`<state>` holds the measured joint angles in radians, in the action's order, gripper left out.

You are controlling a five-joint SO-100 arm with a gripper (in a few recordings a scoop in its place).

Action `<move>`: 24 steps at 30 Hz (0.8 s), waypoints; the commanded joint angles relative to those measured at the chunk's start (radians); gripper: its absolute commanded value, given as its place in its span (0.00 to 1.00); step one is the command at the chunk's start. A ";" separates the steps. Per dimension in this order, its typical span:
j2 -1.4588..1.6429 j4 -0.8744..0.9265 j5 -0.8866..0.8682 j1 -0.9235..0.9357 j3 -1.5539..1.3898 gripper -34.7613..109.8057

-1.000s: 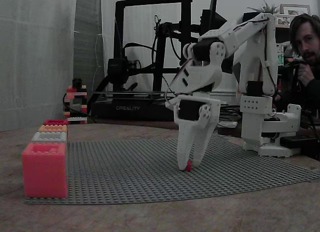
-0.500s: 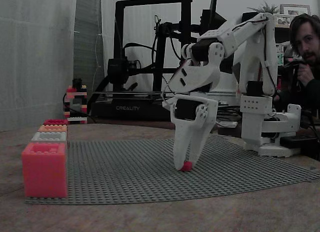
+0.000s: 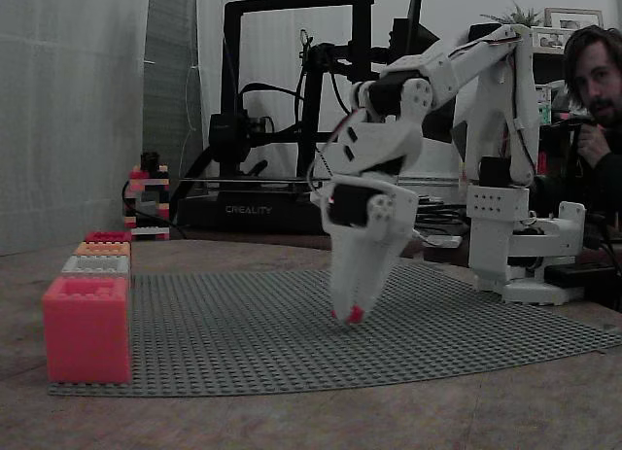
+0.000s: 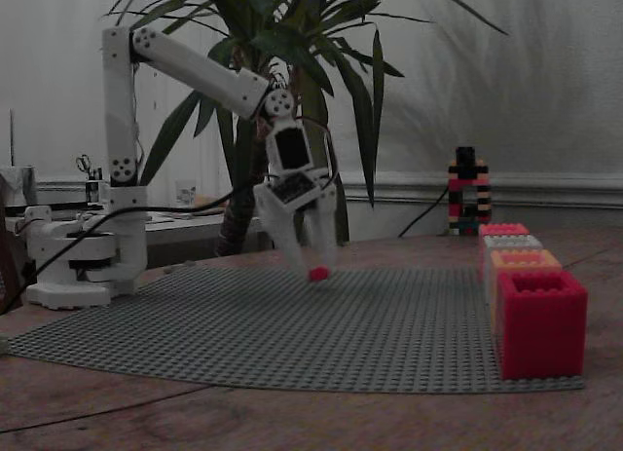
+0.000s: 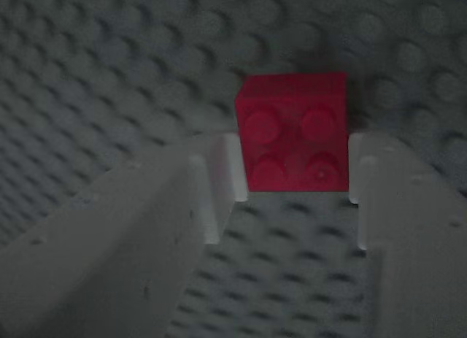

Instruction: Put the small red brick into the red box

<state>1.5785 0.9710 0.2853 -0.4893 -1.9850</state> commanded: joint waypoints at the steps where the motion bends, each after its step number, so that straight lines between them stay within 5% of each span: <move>1: 0.057 -0.014 -0.060 0.081 0.137 0.24; 14: -0.153 -0.272 -0.291 0.641 0.492 0.24; 24: -0.425 -0.396 -0.407 0.773 0.801 0.24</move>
<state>1.1428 0.6075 -0.0966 0.2546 -1.3254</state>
